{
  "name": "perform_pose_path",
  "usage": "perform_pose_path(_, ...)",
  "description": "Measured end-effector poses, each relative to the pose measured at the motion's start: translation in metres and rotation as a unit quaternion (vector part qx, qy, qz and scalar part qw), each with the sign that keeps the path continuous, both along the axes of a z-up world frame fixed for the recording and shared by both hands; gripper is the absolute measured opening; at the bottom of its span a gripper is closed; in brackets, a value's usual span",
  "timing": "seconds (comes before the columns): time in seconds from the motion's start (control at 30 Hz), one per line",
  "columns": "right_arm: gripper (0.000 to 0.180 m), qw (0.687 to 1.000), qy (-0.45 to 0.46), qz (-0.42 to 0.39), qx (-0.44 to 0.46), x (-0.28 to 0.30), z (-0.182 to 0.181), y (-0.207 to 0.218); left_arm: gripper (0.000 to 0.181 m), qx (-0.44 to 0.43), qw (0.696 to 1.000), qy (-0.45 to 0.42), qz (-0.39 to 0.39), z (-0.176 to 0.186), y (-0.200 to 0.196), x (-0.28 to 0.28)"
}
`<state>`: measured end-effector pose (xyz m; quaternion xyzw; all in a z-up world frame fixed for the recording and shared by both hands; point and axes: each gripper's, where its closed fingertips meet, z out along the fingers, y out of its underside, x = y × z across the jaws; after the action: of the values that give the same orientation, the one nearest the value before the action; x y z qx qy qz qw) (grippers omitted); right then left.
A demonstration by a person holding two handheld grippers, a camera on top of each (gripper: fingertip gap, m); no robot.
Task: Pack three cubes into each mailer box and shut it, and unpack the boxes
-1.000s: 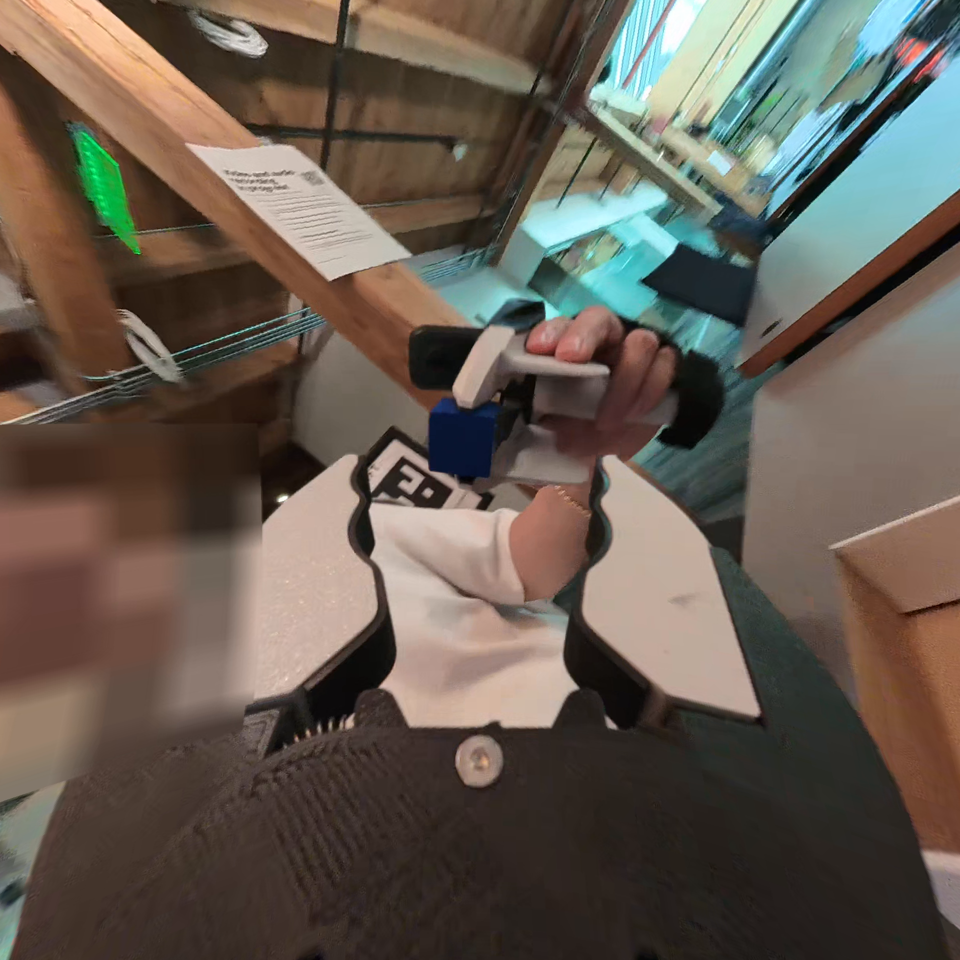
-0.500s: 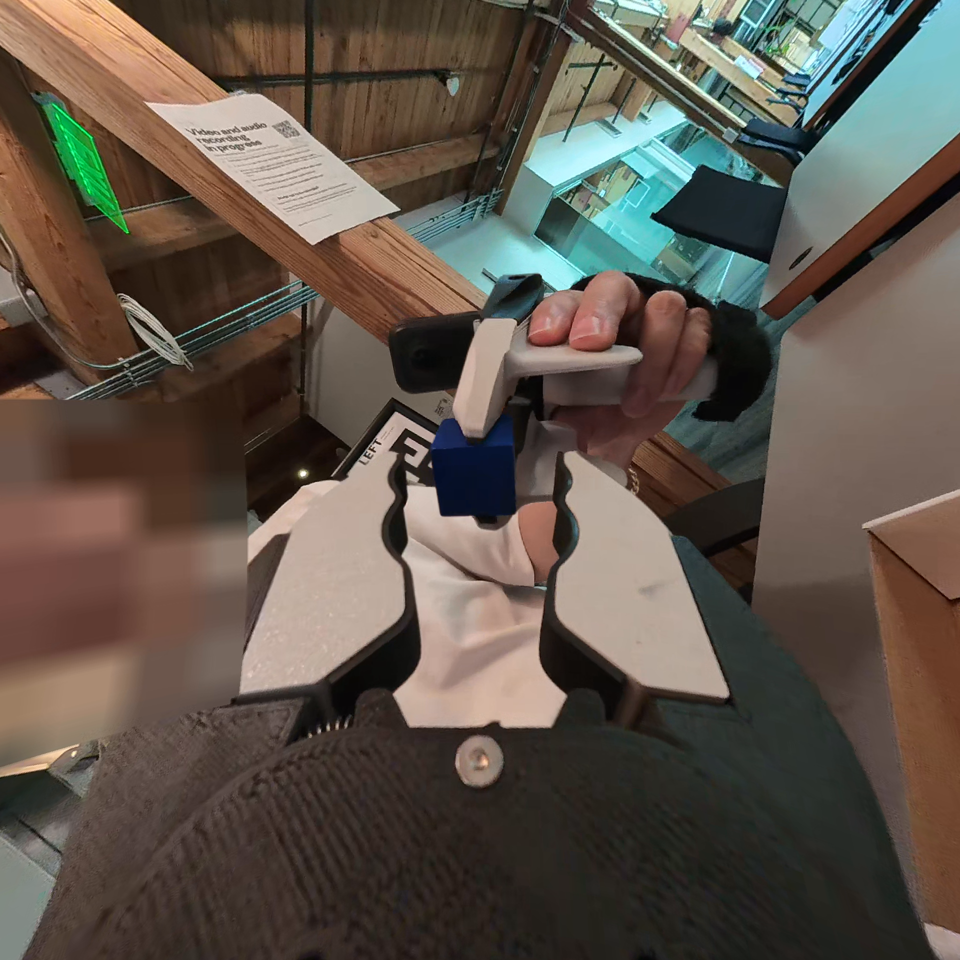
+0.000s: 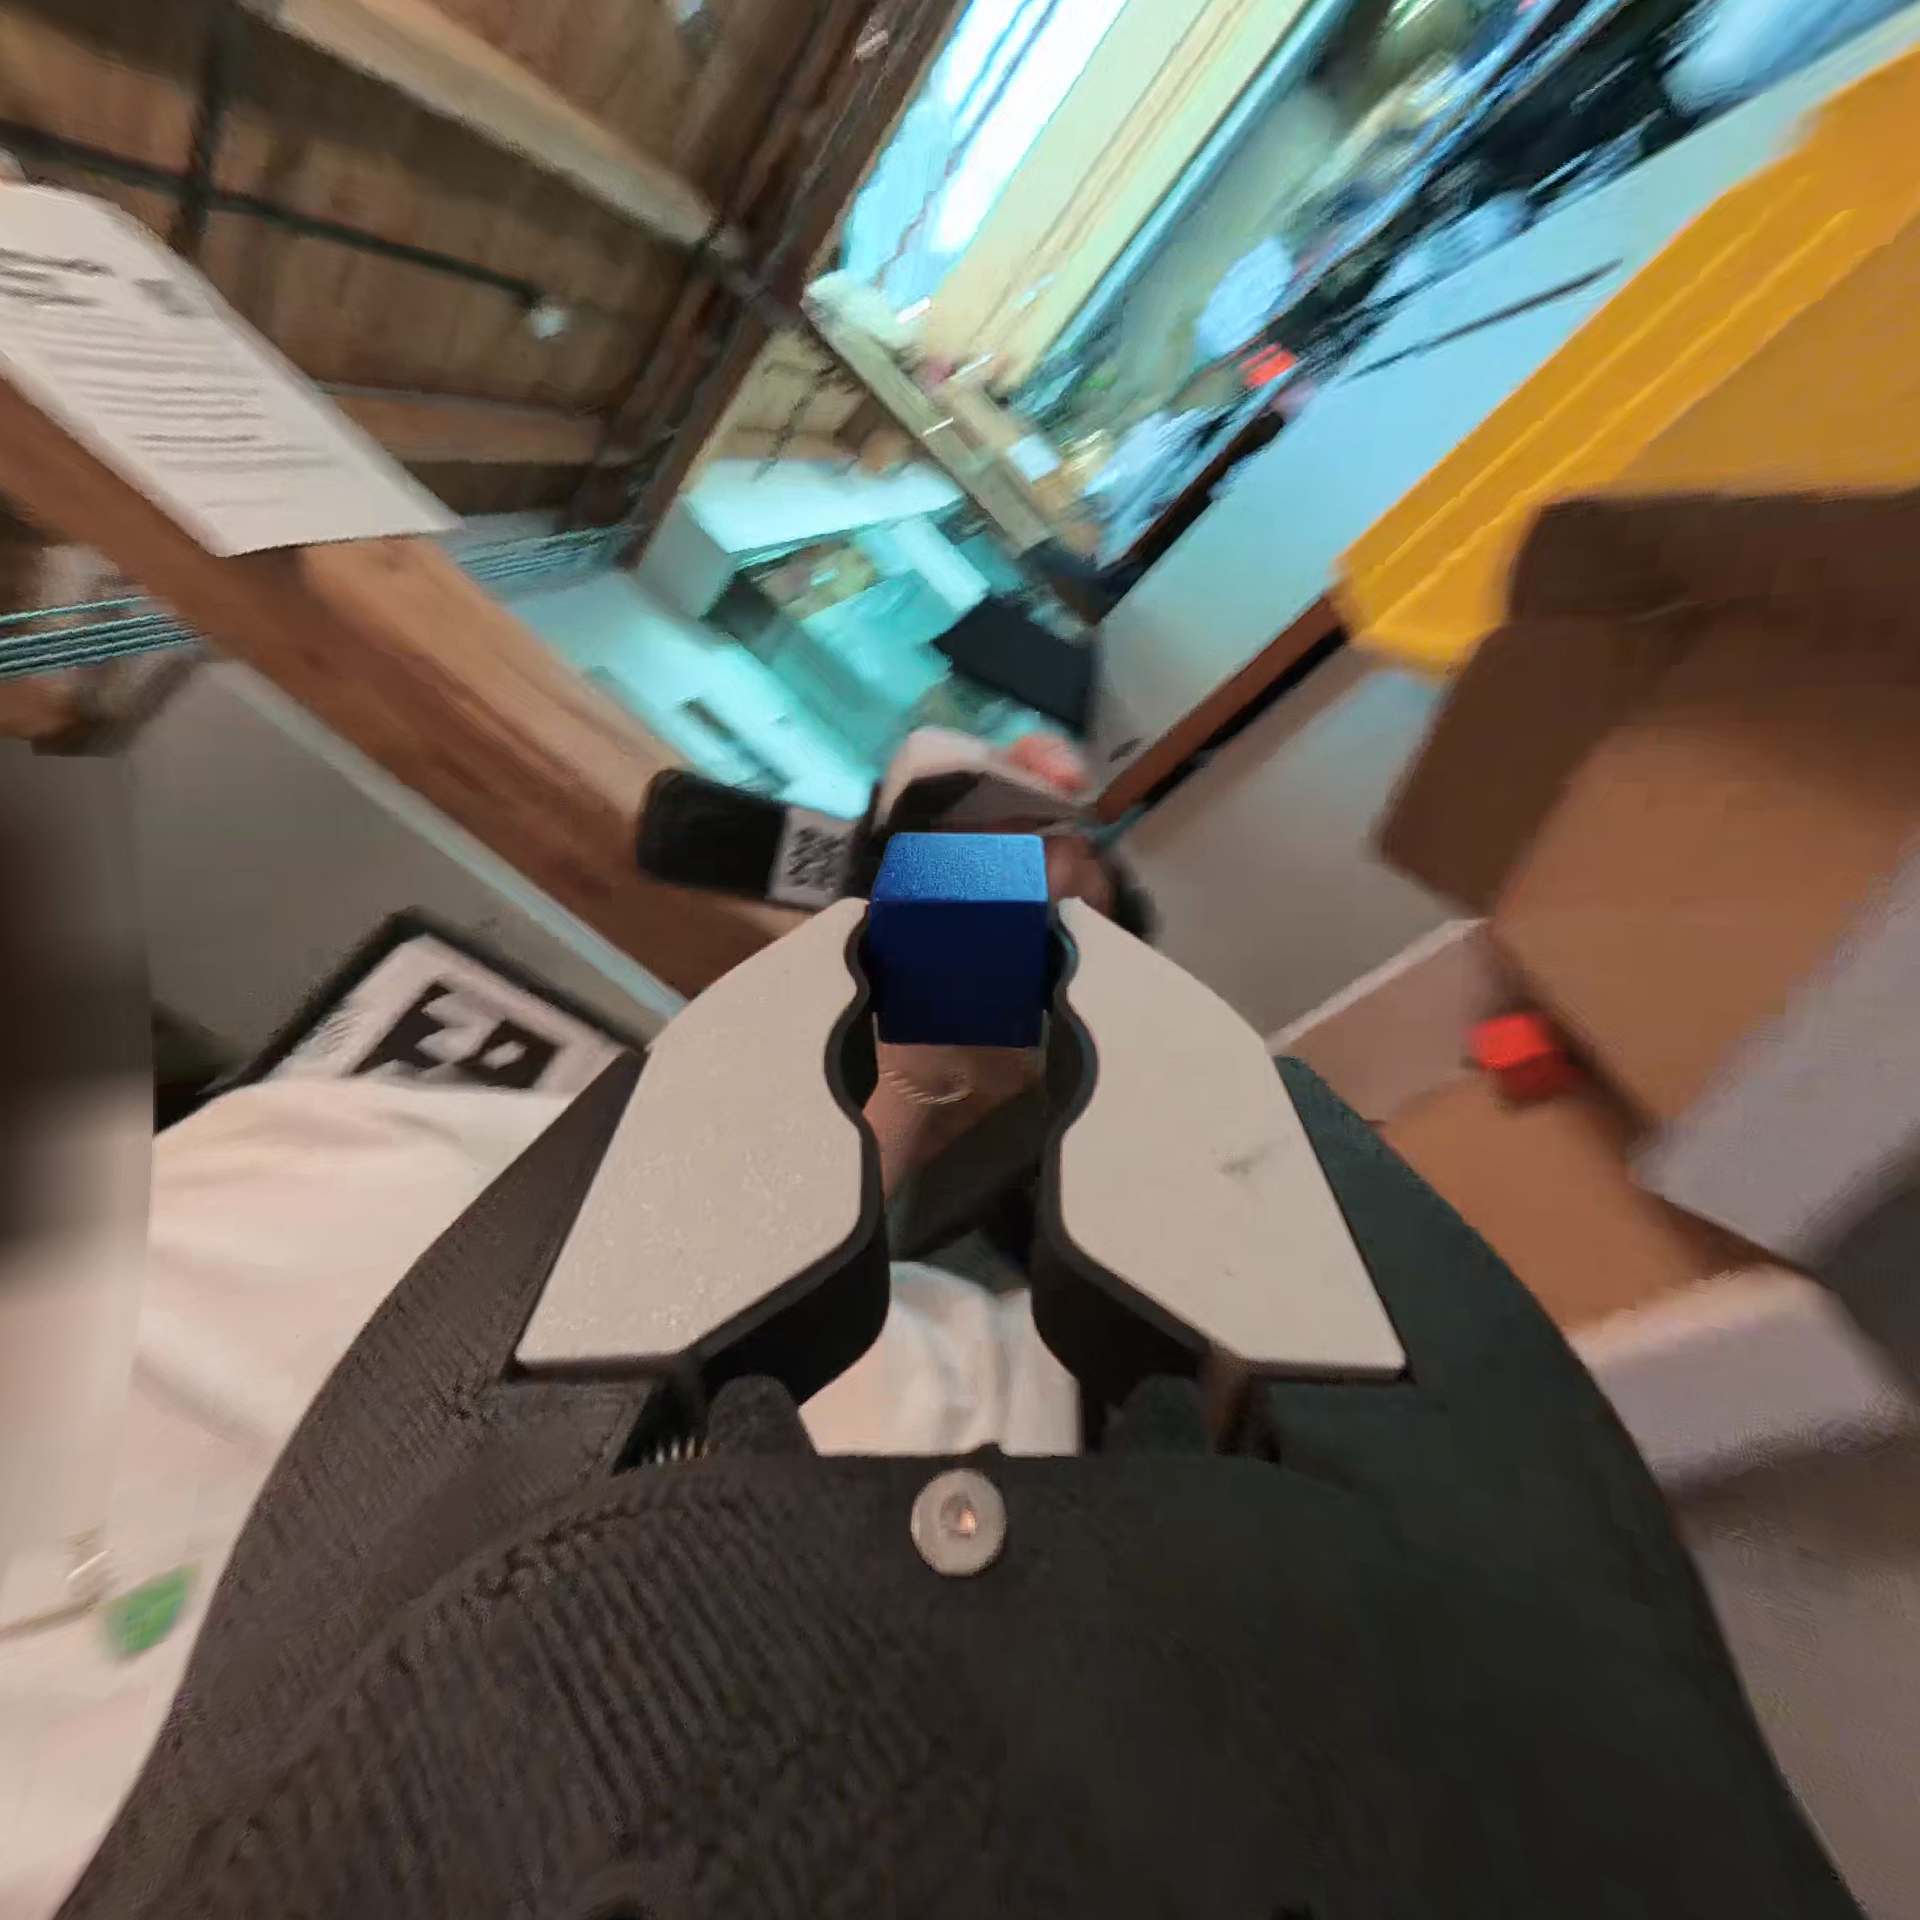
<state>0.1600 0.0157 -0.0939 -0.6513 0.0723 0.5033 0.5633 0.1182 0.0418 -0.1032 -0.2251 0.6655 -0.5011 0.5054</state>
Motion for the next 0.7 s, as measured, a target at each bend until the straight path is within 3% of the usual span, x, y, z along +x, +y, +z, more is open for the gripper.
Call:
perform_pose_path(0.03, 0.029, 0.997, -0.032, -0.064, -0.018, 0.024, -0.003, -0.006, 0.048, -0.005, 1.0, 0.009, 0.019, -0.004, 0.007, 0.0)
perform_pose_path(0.1, 0.028, 0.971, -0.109, -0.201, -0.071, 0.08, -0.014, -0.03, 0.043, -0.01, 0.997, 0.04, 0.059, -0.016, 0.022, 0.0)
perform_pose_path(0.17, 0.028, 0.925, -0.164, -0.321, -0.123, 0.135, -0.022, -0.064, 0.04, -0.005, 0.994, 0.075, 0.084, -0.032, 0.031, 0.001)
perform_pose_path(0.27, 0.029, 0.845, -0.234, -0.432, -0.213, 0.205, -0.041, -0.114, 0.039, 0.009, 0.987, 0.125, 0.097, -0.055, 0.034, 0.002)
perform_pose_path(0.4, 0.029, 0.78, -0.287, -0.451, -0.326, 0.275, -0.069, -0.14, 0.039, 0.005, 0.979, 0.184, 0.091, -0.077, 0.031, 0.004)
perform_pose_path(0.57, 0.029, 0.716, -0.334, -0.39, -0.473, 0.333, -0.12, -0.141, 0.04, 0.01, 0.972, 0.217, 0.093, -0.096, 0.033, 0.006)
perform_pose_path(0.7, 0.029, 0.697, -0.338, -0.344, -0.531, 0.35, -0.153, -0.134, 0.041, 0.027, 0.963, 0.248, 0.104, -0.112, 0.039, 0.002)
